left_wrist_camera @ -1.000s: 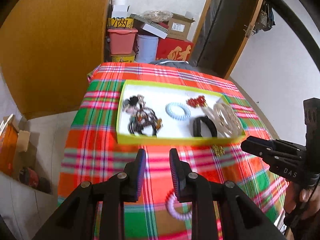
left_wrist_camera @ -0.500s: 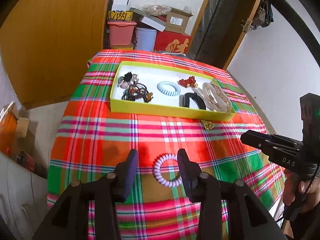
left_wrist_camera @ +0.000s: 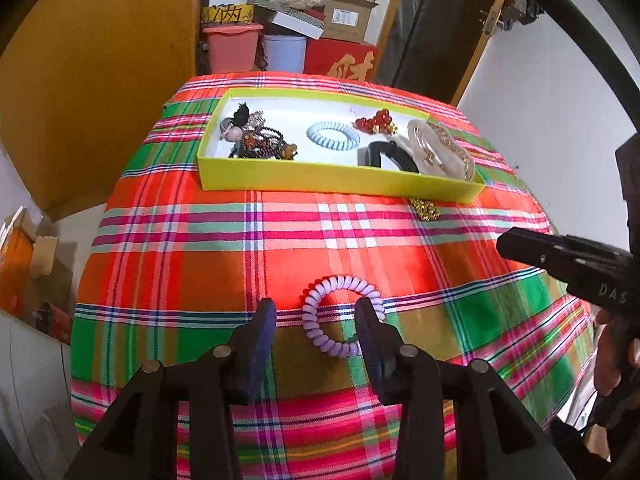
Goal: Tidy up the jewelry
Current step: 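Move the right tool to the gold brooch while the left tool grasps the lavender coil hair tie, then close the right tool on the gold brooch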
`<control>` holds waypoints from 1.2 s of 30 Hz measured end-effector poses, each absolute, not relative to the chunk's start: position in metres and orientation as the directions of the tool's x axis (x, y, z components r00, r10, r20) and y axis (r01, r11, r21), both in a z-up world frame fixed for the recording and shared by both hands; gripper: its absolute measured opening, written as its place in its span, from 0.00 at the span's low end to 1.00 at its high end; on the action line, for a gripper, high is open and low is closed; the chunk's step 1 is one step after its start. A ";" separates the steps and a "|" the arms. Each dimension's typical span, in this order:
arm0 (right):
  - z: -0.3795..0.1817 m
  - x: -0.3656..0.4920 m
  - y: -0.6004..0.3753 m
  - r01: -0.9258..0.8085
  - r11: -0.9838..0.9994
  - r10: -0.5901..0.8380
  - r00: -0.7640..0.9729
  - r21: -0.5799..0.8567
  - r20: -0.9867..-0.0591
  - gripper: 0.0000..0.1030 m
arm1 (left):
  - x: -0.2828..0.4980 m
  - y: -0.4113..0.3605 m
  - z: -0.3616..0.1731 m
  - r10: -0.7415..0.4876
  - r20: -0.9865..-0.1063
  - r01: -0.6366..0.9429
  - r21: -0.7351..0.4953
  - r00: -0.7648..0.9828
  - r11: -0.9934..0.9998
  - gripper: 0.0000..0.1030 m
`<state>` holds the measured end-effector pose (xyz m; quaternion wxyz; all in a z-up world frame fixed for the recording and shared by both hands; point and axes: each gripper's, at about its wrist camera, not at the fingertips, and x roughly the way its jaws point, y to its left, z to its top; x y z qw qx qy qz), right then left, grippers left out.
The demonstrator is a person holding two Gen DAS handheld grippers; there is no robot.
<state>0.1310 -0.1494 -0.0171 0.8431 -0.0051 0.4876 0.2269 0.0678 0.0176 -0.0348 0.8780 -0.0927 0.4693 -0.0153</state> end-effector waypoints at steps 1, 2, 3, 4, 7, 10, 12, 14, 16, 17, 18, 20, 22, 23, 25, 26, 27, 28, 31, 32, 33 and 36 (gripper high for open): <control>-0.018 0.132 -0.149 -0.387 0.897 0.377 0.420 0.213 -0.826 0.27 | 0.069 0.017 -0.037 -0.113 -0.823 -0.058 -0.173 0.556 0.983 0.39; -0.020 0.133 -0.148 -0.387 0.897 0.377 0.418 0.214 -0.827 0.27 | 0.070 0.016 -0.038 -0.110 -0.826 -0.057 -0.169 0.553 0.984 0.39; -0.021 0.134 -0.148 -0.388 0.897 0.377 0.416 0.214 -0.827 0.27 | 0.071 0.015 -0.041 -0.108 -0.828 -0.056 -0.165 0.550 0.985 0.39; -0.021 0.135 -0.147 -0.388 0.896 0.377 0.415 0.214 -0.828 0.27 | 0.072 0.015 -0.042 -0.106 -0.829 -0.056 -0.164 0.549 0.985 0.39; -0.024 0.139 -0.145 -0.391 0.896 0.378 0.414 0.213 -0.829 0.27 | 0.074 0.014 -0.046 -0.099 -0.833 -0.058 -0.155 0.544 0.986 0.39; -0.027 0.144 -0.143 -0.394 0.895 0.376 0.414 0.209 -0.829 0.27 | 0.075 0.012 -0.048 -0.074 -0.831 -0.055 -0.125 0.552 0.991 0.33; -0.029 0.147 -0.140 -0.396 0.895 0.374 0.416 0.205 -0.829 0.27 | 0.076 0.011 -0.048 -0.049 -0.830 -0.058 -0.098 0.555 0.993 0.25; -0.031 0.152 -0.137 -0.401 0.894 0.373 0.415 0.201 -0.830 0.27 | 0.077 0.010 -0.048 -0.026 -0.830 -0.062 -0.072 0.557 0.995 0.18; -0.034 0.157 -0.134 -0.405 0.894 0.367 0.415 0.191 -0.832 0.28 | 0.078 0.009 -0.049 -0.005 -0.830 -0.067 -0.051 0.558 0.996 0.10; -0.035 0.159 -0.133 -0.408 0.893 0.366 0.416 0.188 -0.833 0.31 | 0.079 0.010 -0.049 -0.004 -0.829 -0.070 -0.052 0.559 0.996 0.10; -0.037 0.161 -0.132 -0.411 0.893 0.365 0.417 0.185 -0.833 0.36 | 0.079 0.011 -0.049 -0.007 -0.829 -0.072 -0.057 0.559 0.996 0.10; -0.040 0.165 -0.129 -0.416 0.892 0.361 0.417 0.178 -0.834 0.39 | 0.080 0.012 -0.049 -0.006 -0.828 -0.072 -0.056 0.561 0.996 0.09; -0.043 0.170 -0.125 -0.422 0.890 0.359 0.418 0.171 -0.834 0.39 | 0.080 0.013 -0.050 -0.011 -0.827 -0.075 -0.065 0.563 0.995 0.09; -0.045 0.172 -0.124 -0.425 0.890 0.355 0.419 0.165 -0.836 0.39 | 0.081 0.014 -0.050 -0.015 -0.827 -0.076 -0.070 0.563 0.995 0.09; -0.048 0.177 -0.121 -0.428 0.890 0.347 0.415 0.156 -0.841 0.39 | 0.081 0.016 -0.049 -0.022 -0.826 -0.081 -0.081 0.564 0.993 0.09; -0.050 0.179 -0.119 -0.430 0.890 0.344 0.414 0.152 -0.843 0.39 | 0.081 0.018 -0.049 -0.024 -0.825 -0.084 -0.086 0.565 0.993 0.09; -0.051 0.180 -0.117 -0.432 0.889 0.342 0.414 0.149 -0.844 0.39 | 0.081 0.019 -0.049 -0.025 -0.824 -0.087 -0.090 0.566 0.992 0.09; -0.053 0.182 -0.114 -0.437 0.888 0.338 0.414 0.142 -0.845 0.39 | 0.081 0.021 -0.048 -0.027 -0.823 -0.091 -0.095 0.568 0.991 0.09; -0.058 0.185 -0.107 -0.441 0.890 0.315 0.419 0.112 -0.852 0.39 | 0.079 0.026 -0.044 -0.031 -0.818 -0.101 -0.108 0.575 0.989 0.09; -0.058 0.185 -0.105 -0.444 0.891 0.307 0.432 0.097 -0.848 0.39 | 0.079 0.028 -0.043 -0.033 -0.816 -0.103 -0.112 0.577 0.988 0.09; -0.059 0.185 -0.103 -0.446 0.891 0.296 0.438 0.081 -0.848 0.39 | 0.079 0.029 -0.042 -0.035 -0.814 -0.103 -0.116 0.580 0.988 0.09; -0.060 0.183 -0.098 -0.449 0.893 0.259 0.464 0.027 -0.847 0.35 | 0.079 0.032 -0.038 -0.040 -0.807 -0.106 -0.126 0.589 0.986 0.09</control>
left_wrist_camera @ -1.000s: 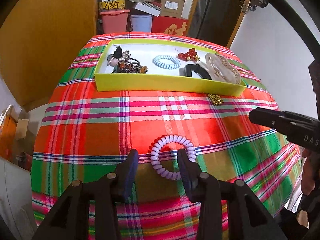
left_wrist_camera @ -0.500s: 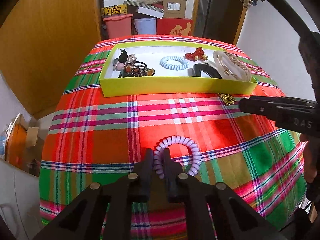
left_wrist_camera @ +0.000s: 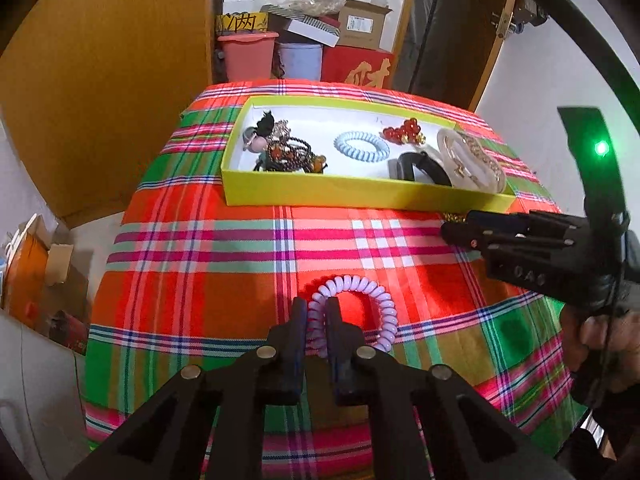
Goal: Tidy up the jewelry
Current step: 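Close the right tool on the gold brooch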
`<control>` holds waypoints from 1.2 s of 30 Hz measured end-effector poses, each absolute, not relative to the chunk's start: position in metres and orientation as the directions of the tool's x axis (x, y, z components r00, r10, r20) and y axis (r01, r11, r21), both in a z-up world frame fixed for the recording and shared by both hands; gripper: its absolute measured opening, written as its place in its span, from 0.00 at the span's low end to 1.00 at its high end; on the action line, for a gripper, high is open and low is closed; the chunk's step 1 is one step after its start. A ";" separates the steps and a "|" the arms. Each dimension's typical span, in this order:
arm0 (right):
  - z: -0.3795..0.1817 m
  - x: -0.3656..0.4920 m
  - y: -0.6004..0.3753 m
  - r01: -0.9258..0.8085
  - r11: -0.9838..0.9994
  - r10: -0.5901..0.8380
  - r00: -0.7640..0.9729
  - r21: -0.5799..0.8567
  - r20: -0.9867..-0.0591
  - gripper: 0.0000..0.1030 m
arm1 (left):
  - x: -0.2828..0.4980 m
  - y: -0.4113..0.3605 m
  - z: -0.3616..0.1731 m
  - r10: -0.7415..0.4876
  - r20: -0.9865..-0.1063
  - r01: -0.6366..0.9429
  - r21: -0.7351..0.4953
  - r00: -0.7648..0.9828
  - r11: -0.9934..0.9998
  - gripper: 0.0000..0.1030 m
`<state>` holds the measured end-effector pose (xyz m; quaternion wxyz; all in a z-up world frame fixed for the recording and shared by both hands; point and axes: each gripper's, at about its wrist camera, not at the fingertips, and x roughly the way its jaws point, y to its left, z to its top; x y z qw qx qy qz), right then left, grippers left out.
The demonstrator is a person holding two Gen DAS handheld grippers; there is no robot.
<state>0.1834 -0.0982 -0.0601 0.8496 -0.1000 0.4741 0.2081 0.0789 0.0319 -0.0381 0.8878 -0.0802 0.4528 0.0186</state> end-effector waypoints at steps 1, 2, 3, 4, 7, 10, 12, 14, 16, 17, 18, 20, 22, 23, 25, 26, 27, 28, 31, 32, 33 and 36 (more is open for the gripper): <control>-0.060 0.182 -0.097 -0.449 0.893 0.239 0.477 -0.001 -0.846 0.30 | 0.079 0.033 -0.037 -0.042 -0.805 -0.106 -0.129 0.592 0.986 0.09; -0.060 0.182 -0.096 -0.452 0.892 0.242 0.477 -0.001 -0.845 0.21 | 0.080 0.034 -0.036 -0.044 -0.804 -0.107 -0.133 0.594 0.985 0.09; -0.060 0.182 -0.096 -0.452 0.892 0.244 0.475 0.003 -0.846 0.13 | 0.080 0.035 -0.036 -0.047 -0.802 -0.108 -0.138 0.595 0.985 0.09; -0.060 0.182 -0.097 -0.451 0.892 0.238 0.477 -0.003 -0.846 0.11 | 0.080 0.035 -0.036 -0.048 -0.802 -0.108 -0.140 0.596 0.984 0.09; -0.059 0.181 -0.097 -0.453 0.891 0.237 0.475 -0.005 -0.848 0.10 | 0.080 0.036 -0.035 -0.053 -0.800 -0.108 -0.145 0.597 0.983 0.09; -0.059 0.179 -0.099 -0.448 0.894 0.245 0.465 0.012 -0.851 0.10 | 0.079 0.037 -0.035 -0.057 -0.799 -0.110 -0.152 0.598 0.982 0.09; -0.057 0.177 -0.102 -0.446 0.894 0.259 0.454 0.034 -0.853 0.09 | 0.078 0.037 -0.034 -0.058 -0.798 -0.112 -0.155 0.600 0.982 0.09; -0.055 0.174 -0.107 -0.441 0.896 0.273 0.446 0.056 -0.852 0.08 | 0.078 0.038 -0.033 -0.060 -0.797 -0.112 -0.158 0.602 0.981 0.09; -0.052 0.171 -0.111 -0.437 0.896 0.287 0.441 0.075 -0.850 0.08 | 0.077 0.038 -0.031 -0.060 -0.794 -0.113 -0.159 0.605 0.981 0.09; -0.050 0.170 -0.113 -0.435 0.896 0.293 0.441 0.083 -0.848 0.08 | 0.077 0.038 -0.030 -0.060 -0.793 -0.113 -0.160 0.606 0.981 0.09; -0.049 0.168 -0.114 -0.435 0.896 0.296 0.441 0.087 -0.847 0.08 | 0.076 0.038 -0.029 -0.060 -0.792 -0.113 -0.161 0.608 0.980 0.09; -0.045 0.166 -0.117 -0.432 0.896 0.309 0.438 0.104 -0.844 0.08 | 0.075 0.037 -0.028 -0.061 -0.790 -0.112 -0.162 0.610 0.981 0.09; -0.041 0.164 -0.120 -0.428 0.896 0.320 0.440 0.118 -0.839 0.08 | 0.074 0.037 -0.026 -0.062 -0.788 -0.110 -0.163 0.612 0.980 0.09; -0.039 0.164 -0.120 -0.427 0.896 0.326 0.441 0.124 -0.836 0.08 | 0.074 0.036 -0.025 -0.063 -0.787 -0.109 -0.164 0.614 0.980 0.09; -0.033 0.162 -0.122 -0.425 0.895 0.338 0.445 0.137 -0.829 0.08 | 0.073 0.036 -0.023 -0.063 -0.785 -0.109 -0.164 0.617 0.980 0.09; -0.031 0.162 -0.123 -0.424 0.895 0.342 0.449 0.139 -0.826 0.08 | 0.072 0.036 -0.022 -0.064 -0.783 -0.108 -0.165 0.619 0.980 0.09; -0.028 0.161 -0.124 -0.424 0.895 0.345 0.454 0.142 -0.822 0.08 | 0.072 0.035 -0.020 -0.064 -0.781 -0.107 -0.165 0.621 0.981 0.09; -0.025 0.160 -0.124 -0.423 0.894 0.351 0.457 0.147 -0.817 0.08 | 0.071 0.035 -0.019 -0.064 -0.779 -0.106 -0.165 0.624 0.981 0.09; -0.016 0.159 -0.126 -0.423 0.892 0.367 0.467 0.161 -0.804 0.08 | 0.071 0.035 -0.014 -0.064 -0.773 -0.104 -0.166 0.631 0.981 0.09; -0.013 0.158 -0.126 -0.423 0.891 0.371 0.472 0.164 -0.800 0.08 | 0.071 0.035 -0.012 -0.064 -0.770 -0.103 -0.167 0.634 0.981 0.09; -0.011 0.157 -0.126 -0.423 0.891 0.374 0.474 0.166 -0.797 0.08 | 0.070 0.035 -0.010 -0.065 -0.767 -0.102 -0.167 0.638 0.981 0.09; -0.003 0.154 -0.127 -0.427 0.887 0.387 0.484 0.174 -0.785 0.08 | 0.069 0.035 -0.005 -0.066 -0.761 -0.099 -0.169 0.645 0.981 0.09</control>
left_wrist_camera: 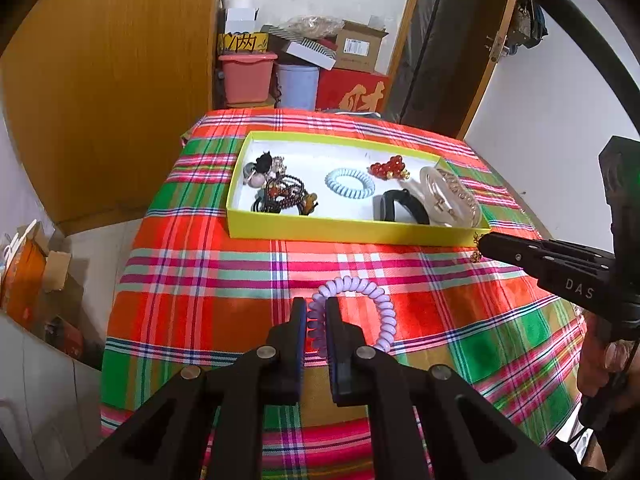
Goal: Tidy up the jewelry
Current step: 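Close the right tool on the gold brooch, then carry the gold brooch and lavender coil into the tray and open both tools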
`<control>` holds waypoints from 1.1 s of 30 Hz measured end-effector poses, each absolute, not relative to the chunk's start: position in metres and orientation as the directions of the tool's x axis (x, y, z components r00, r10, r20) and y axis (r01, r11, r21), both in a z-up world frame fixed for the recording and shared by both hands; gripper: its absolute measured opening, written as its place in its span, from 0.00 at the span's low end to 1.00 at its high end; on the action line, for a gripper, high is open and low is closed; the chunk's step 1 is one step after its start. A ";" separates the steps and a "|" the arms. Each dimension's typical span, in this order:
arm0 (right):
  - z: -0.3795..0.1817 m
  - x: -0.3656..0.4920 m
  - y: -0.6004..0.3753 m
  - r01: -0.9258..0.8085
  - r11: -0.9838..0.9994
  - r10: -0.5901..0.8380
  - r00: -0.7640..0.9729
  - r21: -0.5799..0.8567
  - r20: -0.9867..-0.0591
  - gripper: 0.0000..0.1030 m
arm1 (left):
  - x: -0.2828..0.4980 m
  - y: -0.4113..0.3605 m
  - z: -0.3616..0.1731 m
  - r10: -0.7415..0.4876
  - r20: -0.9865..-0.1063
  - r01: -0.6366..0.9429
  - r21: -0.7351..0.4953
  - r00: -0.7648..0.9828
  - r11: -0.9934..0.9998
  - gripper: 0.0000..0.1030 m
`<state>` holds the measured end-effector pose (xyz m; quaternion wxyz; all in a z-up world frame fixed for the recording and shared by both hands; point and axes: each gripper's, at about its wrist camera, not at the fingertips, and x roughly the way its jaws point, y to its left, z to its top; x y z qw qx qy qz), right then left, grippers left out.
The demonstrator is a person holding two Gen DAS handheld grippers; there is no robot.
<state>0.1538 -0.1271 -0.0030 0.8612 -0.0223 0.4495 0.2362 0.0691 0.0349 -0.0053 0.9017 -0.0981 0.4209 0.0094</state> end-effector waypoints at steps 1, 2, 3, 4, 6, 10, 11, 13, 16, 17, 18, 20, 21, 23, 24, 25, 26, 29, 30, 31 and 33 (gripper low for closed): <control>-0.001 0.153 -0.127 -0.428 0.887 0.389 0.486 0.175 -0.782 0.08 | 0.068 0.035 -0.004 -0.066 -0.759 -0.100 -0.170 0.648 0.980 0.09; 0.001 0.152 -0.127 -0.429 0.886 0.393 0.488 0.178 -0.779 0.08 | 0.068 0.035 -0.003 -0.066 -0.758 -0.100 -0.171 0.649 0.980 0.09; 0.003 0.151 -0.127 -0.430 0.884 0.397 0.489 0.181 -0.776 0.08 | 0.067 0.035 -0.001 -0.066 -0.756 -0.100 -0.172 0.651 0.980 0.09; 0.005 0.150 -0.127 -0.431 0.884 0.400 0.491 0.183 -0.774 0.08 | 0.066 0.035 -0.001 -0.066 -0.756 -0.100 -0.172 0.652 0.980 0.09; 0.008 0.148 -0.128 -0.433 0.882 0.405 0.495 0.186 -0.769 0.08 | 0.065 0.035 0.001 -0.067 -0.754 -0.099 -0.173 0.654 0.980 0.09; 0.016 0.146 -0.130 -0.435 0.879 0.416 0.504 0.195 -0.757 0.08 | 0.064 0.034 0.005 -0.069 -0.748 -0.093 -0.173 0.660 0.981 0.09; 0.018 0.145 -0.131 -0.435 0.879 0.418 0.506 0.195 -0.755 0.08 | 0.064 0.034 0.007 -0.070 -0.747 -0.091 -0.172 0.662 0.981 0.09; 0.020 0.145 -0.131 -0.436 0.879 0.419 0.509 0.195 -0.752 0.08 | 0.064 0.034 0.009 -0.069 -0.743 -0.088 -0.170 0.665 0.981 0.09; 0.024 0.145 -0.130 -0.438 0.877 0.423 0.513 0.196 -0.747 0.08 | 0.065 0.034 0.014 -0.071 -0.737 -0.083 -0.170 0.672 0.982 0.09; 0.025 0.145 -0.131 -0.439 0.877 0.424 0.515 0.195 -0.745 0.08 | 0.066 0.034 0.016 -0.071 -0.736 -0.081 -0.170 0.674 0.982 0.09; 0.026 0.144 -0.130 -0.441 0.876 0.425 0.516 0.195 -0.744 0.08 | 0.067 0.034 0.017 -0.072 -0.734 -0.080 -0.170 0.676 0.982 0.09; 0.029 0.145 -0.129 -0.445 0.874 0.428 0.518 0.194 -0.741 0.08 | 0.069 0.034 0.019 -0.076 -0.731 -0.077 -0.173 0.678 0.982 0.09; 0.030 0.145 -0.128 -0.448 0.873 0.430 0.520 0.193 -0.739 0.08 | 0.070 0.034 0.020 -0.077 -0.730 -0.076 -0.174 0.679 0.982 0.09; 0.033 0.145 -0.127 -0.452 0.871 0.432 0.522 0.192 -0.735 0.08 | 0.072 0.035 0.021 -0.077 -0.729 -0.075 -0.175 0.680 0.982 0.09; 0.034 0.146 -0.126 -0.454 0.870 0.434 0.523 0.191 -0.733 0.08 | 0.073 0.035 0.022 -0.077 -0.727 -0.075 -0.175 0.682 0.982 0.09; 0.036 0.147 -0.125 -0.457 0.869 0.435 0.524 0.189 -0.732 0.08 | 0.074 0.035 0.024 -0.077 -0.725 -0.074 -0.175 0.684 0.982 0.09; 0.037 0.147 -0.124 -0.460 0.868 0.436 0.526 0.187 -0.730 0.08 | 0.076 0.035 0.025 -0.077 -0.724 -0.073 -0.174 0.686 0.982 0.09; 0.043 0.152 -0.122 -0.467 0.865 0.442 0.533 0.185 -0.722 0.08 | 0.081 0.036 0.029 -0.074 -0.718 -0.069 -0.168 0.692 0.983 0.09; 0.044 0.153 -0.120 -0.468 0.864 0.443 0.535 0.184 -0.719 0.08 | 0.083 0.036 0.030 -0.073 -0.716 -0.068 -0.167 0.694 0.984 0.09; 0.046 0.155 -0.119 -0.471 0.863 0.445 0.538 0.183 -0.716 0.08 | 0.086 0.038 0.031 -0.073 -0.715 -0.068 -0.166 0.696 0.984 0.09; 0.049 0.158 -0.117 -0.477 0.861 0.449 0.543 0.180 -0.709 0.08 | 0.091 0.039 0.034 -0.071 -0.711 -0.068 -0.165 0.700 0.984 0.09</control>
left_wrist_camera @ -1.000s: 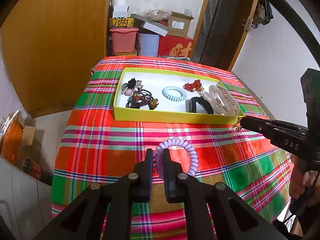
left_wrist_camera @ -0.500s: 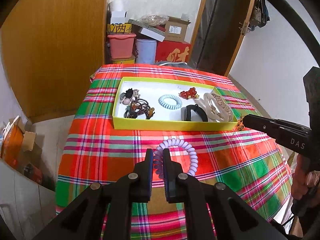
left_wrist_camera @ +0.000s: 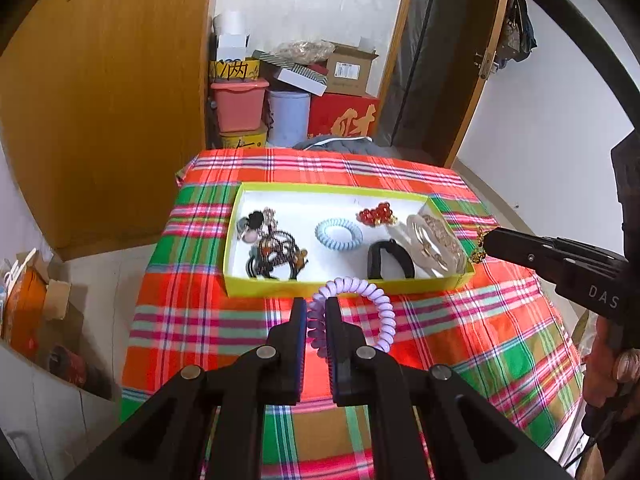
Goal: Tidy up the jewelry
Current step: 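Carry the gold brooch and lavender coil into the tray and open both tools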
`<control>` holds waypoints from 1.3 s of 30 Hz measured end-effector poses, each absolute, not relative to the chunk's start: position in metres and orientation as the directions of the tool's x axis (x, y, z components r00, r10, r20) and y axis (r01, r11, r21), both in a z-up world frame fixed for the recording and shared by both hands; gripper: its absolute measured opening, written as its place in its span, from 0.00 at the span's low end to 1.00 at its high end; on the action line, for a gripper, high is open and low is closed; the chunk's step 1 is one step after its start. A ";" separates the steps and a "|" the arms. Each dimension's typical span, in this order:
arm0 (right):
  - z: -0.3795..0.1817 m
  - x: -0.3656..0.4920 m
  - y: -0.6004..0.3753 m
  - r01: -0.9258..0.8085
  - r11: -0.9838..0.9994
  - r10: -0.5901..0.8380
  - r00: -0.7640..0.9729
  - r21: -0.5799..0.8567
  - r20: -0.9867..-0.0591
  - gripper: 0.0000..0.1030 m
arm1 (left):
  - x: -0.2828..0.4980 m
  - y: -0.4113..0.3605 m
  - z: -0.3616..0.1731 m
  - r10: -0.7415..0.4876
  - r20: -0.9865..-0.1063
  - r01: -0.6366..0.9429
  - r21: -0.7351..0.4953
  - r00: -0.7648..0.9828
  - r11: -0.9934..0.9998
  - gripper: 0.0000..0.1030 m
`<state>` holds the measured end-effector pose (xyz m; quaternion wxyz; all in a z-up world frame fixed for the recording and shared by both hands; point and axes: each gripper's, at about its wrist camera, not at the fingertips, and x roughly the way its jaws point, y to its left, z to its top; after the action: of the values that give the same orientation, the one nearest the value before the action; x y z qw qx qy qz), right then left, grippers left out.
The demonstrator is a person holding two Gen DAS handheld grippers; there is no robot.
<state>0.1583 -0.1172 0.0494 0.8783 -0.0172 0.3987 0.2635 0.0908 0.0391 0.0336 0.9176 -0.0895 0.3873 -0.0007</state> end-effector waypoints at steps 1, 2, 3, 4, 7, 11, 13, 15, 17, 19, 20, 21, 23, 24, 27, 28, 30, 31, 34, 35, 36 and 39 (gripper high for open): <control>0.051 0.160 -0.116 -0.479 0.859 0.450 0.546 0.177 -0.707 0.08 | 0.094 0.041 0.035 -0.069 -0.708 -0.069 -0.164 0.703 0.984 0.09; 0.052 0.163 -0.114 -0.482 0.858 0.451 0.548 0.175 -0.705 0.08 | 0.097 0.042 0.037 -0.067 -0.705 -0.070 -0.163 0.706 0.984 0.09; 0.053 0.164 -0.113 -0.485 0.857 0.452 0.549 0.173 -0.703 0.08 | 0.101 0.044 0.038 -0.066 -0.703 -0.070 -0.164 0.708 0.984 0.09; 0.054 0.166 -0.111 -0.488 0.856 0.454 0.551 0.171 -0.701 0.08 | 0.103 0.045 0.039 -0.065 -0.701 -0.071 -0.163 0.710 0.984 0.09; 0.057 0.174 -0.105 -0.497 0.851 0.460 0.552 0.169 -0.696 0.08 | 0.111 0.049 0.041 -0.059 -0.697 -0.074 -0.159 0.715 0.984 0.09; 0.057 0.185 -0.097 -0.505 0.845 0.470 0.545 0.175 -0.694 0.08 | 0.123 0.055 0.041 -0.054 -0.696 -0.079 -0.157 0.716 0.984 0.09; 0.056 0.191 -0.091 -0.512 0.841 0.474 0.540 0.176 -0.696 0.08 | 0.130 0.057 0.041 -0.051 -0.697 -0.080 -0.153 0.716 0.985 0.09; 0.054 0.194 -0.085 -0.515 0.839 0.474 0.536 0.174 -0.699 0.08 | 0.136 0.061 0.040 -0.048 -0.697 -0.079 -0.149 0.716 0.986 0.09; 0.050 0.199 -0.080 -0.518 0.837 0.474 0.529 0.174 -0.704 0.08 | 0.145 0.064 0.039 -0.047 -0.698 -0.079 -0.148 0.714 0.986 0.09; 0.044 0.204 -0.075 -0.519 0.836 0.473 0.519 0.178 -0.711 0.08 | 0.151 0.068 0.038 -0.049 -0.699 -0.077 -0.148 0.714 0.986 0.09; 0.042 0.205 -0.074 -0.518 0.836 0.473 0.516 0.179 -0.714 0.08 | 0.154 0.069 0.037 -0.047 -0.699 -0.076 -0.145 0.713 0.987 0.09; 0.040 0.207 -0.073 -0.518 0.836 0.473 0.512 0.182 -0.717 0.08 | 0.158 0.071 0.036 -0.045 -0.700 -0.076 -0.141 0.712 0.987 0.09; 0.035 0.212 -0.070 -0.517 0.835 0.474 0.503 0.188 -0.723 0.08 | 0.166 0.076 0.034 -0.045 -0.702 -0.076 -0.140 0.711 0.987 0.09; 0.033 0.214 -0.069 -0.516 0.835 0.474 0.500 0.190 -0.725 0.08 | 0.171 0.078 0.033 -0.047 -0.703 -0.075 -0.142 0.710 0.987 0.09; 0.026 0.220 -0.065 -0.512 0.835 0.474 0.487 0.200 -0.733 0.08 | 0.182 0.083 0.028 -0.052 -0.705 -0.070 -0.143 0.707 0.987 0.09; 0.023 0.222 -0.063 -0.511 0.835 0.474 0.482 0.203 -0.736 0.08 | 0.185 0.084 0.027 -0.055 -0.705 -0.068 -0.144 0.707 0.987 0.09; 0.020 0.225 -0.061 -0.511 0.834 0.475 0.475 0.207 -0.740 0.08 | 0.191 0.086 0.024 -0.059 -0.706 -0.062 -0.145 0.706 0.987 0.09; 0.017 0.227 -0.059 -0.512 0.833 0.476 0.471 0.209 -0.743 0.08 | 0.193 0.088 0.023 -0.061 -0.706 -0.060 -0.146 0.706 0.987 0.09; 0.012 0.231 -0.055 -0.513 0.832 0.476 0.460 0.214 -0.749 0.08 | 0.202 0.092 0.019 -0.074 -0.707 -0.054 -0.157 0.703 0.986 0.09; 0.010 0.232 -0.054 -0.512 0.831 0.477 0.456 0.216 -0.751 0.08 | 0.204 0.093 0.017 -0.078 -0.708 -0.052 -0.160 0.702 0.986 0.09; 0.008 0.234 -0.053 -0.512 0.830 0.478 0.452 0.220 -0.753 0.08 | 0.207 0.095 0.016 -0.084 -0.709 -0.050 -0.165 0.700 0.985 0.09; 0.000 0.237 -0.050 -0.513 0.827 0.482 0.436 0.230 -0.760 0.08 | 0.216 0.098 0.013 -0.085 -0.713 -0.047 -0.164 0.696 0.985 0.09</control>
<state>0.2372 -0.0496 0.0004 0.8471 -0.0179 0.4426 0.2937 0.2164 0.0982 0.0126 0.9170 -0.0851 0.3895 -0.0104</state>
